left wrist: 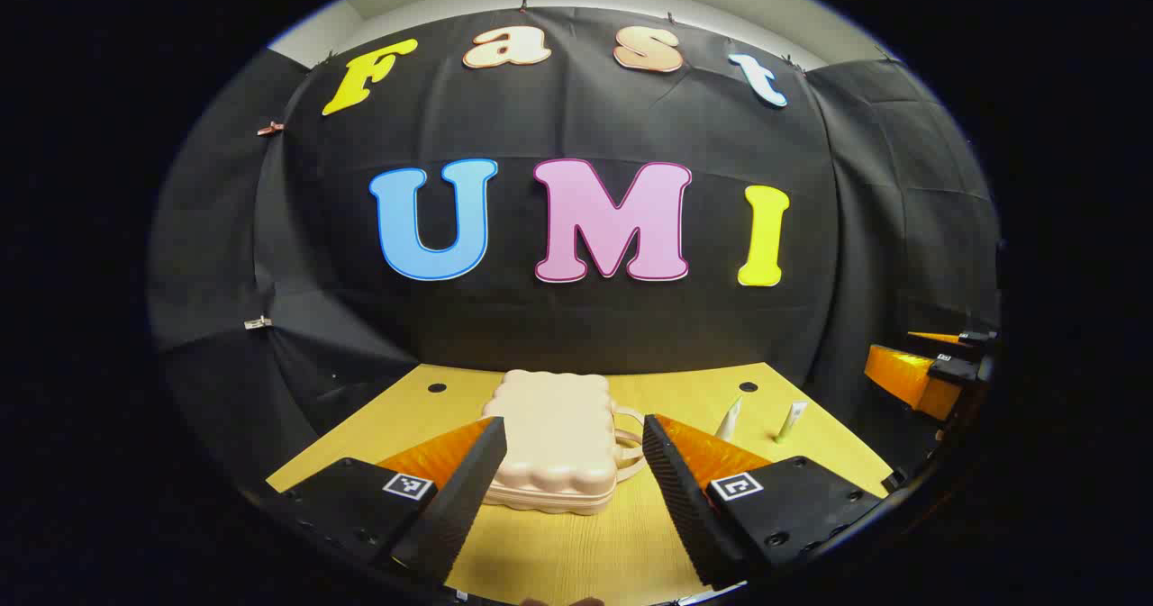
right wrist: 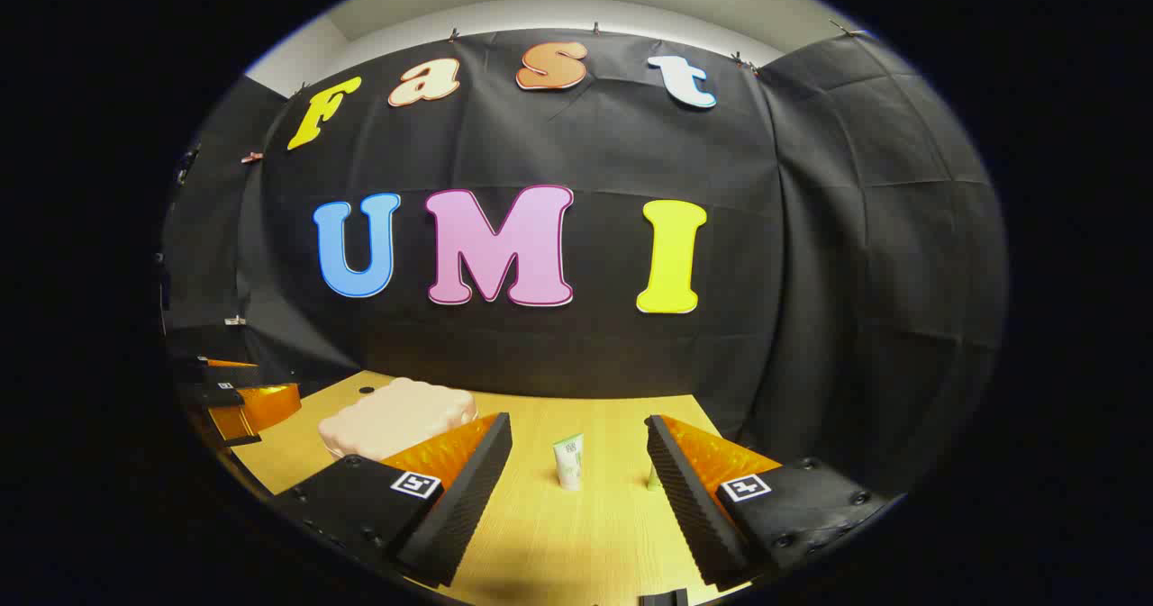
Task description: First open the suitcase, pack the skin care products into it, and then close the suitcase.
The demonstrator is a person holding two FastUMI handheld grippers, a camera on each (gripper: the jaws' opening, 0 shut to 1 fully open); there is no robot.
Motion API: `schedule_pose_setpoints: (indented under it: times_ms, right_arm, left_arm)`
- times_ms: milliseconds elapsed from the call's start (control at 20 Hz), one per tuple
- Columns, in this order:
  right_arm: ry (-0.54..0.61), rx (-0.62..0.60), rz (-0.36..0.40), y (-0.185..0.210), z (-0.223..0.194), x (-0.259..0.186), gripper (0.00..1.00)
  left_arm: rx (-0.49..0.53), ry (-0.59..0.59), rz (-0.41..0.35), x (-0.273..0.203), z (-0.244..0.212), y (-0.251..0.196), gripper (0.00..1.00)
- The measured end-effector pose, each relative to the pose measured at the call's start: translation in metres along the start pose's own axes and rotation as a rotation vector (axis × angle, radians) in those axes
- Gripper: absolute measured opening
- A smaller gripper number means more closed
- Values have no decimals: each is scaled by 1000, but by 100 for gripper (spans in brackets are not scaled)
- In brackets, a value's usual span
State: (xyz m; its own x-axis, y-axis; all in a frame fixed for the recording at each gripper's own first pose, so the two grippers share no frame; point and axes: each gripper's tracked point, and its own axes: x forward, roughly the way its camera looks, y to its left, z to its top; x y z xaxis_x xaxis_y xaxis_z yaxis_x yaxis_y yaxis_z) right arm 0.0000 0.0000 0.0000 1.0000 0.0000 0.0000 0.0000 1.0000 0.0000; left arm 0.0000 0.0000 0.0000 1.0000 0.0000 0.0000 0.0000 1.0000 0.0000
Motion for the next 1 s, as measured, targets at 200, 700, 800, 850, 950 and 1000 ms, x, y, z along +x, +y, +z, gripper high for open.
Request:
schedule_pose_setpoints:
  times_ms: [200,700,800,850,950,1000]
  right_arm:
    - [7,-11,-14,-8,-5,-9,96]
    - [22,2,-9,-17,-13,-5,96]
    - [26,5,-8,-19,-15,0,96]
    - [29,6,-9,-21,-16,2,96]
    - [31,6,-9,-25,-17,8,96]
    - [31,5,-9,-27,-19,11,96]
  left_arm:
    - [-5,24,-10,0,-6,-8,96]
    - [-25,46,-45,21,-9,-22,96]
    - [-14,50,-60,31,-9,-29,96]
    - [-11,53,-71,37,-9,-33,96]
    - [-9,64,-87,55,-7,-44,96]
    - [-11,71,-94,67,-6,-51,96]
